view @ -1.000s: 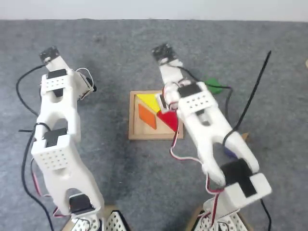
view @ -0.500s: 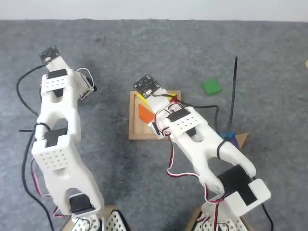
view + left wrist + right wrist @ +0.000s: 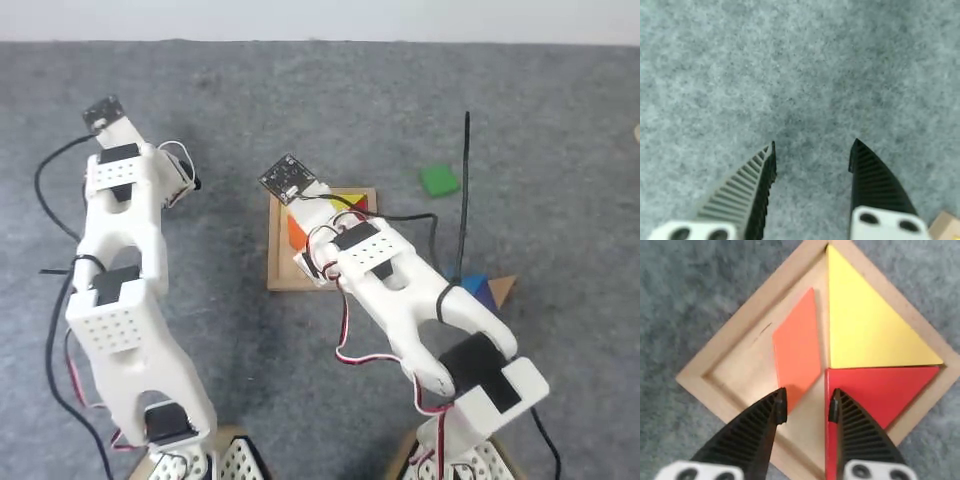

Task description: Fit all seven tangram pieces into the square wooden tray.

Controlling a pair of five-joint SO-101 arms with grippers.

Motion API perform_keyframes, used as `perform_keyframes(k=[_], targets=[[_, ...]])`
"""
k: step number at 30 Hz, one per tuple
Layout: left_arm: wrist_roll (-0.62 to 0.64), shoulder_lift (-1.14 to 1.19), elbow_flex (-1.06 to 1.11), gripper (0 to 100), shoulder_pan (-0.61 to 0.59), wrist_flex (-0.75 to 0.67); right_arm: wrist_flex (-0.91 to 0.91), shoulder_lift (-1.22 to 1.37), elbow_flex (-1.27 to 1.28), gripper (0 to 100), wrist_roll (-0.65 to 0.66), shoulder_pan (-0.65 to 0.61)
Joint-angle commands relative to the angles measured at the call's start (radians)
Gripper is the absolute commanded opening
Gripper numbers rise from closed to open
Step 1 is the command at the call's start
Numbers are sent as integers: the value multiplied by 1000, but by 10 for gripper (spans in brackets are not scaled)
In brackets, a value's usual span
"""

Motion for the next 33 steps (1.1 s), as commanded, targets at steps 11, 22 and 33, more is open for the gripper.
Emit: perform_keyframes(k=[11,22,33], targets=[[-15,-31,-5,233,9,-25,-139,85,-107,143,58,-79],[-15,-31,-5,233,9,-25,25,173,-229,98,63,-84],[-15,-31,-5,233,9,-25,74,105,-216,66,57,-110]])
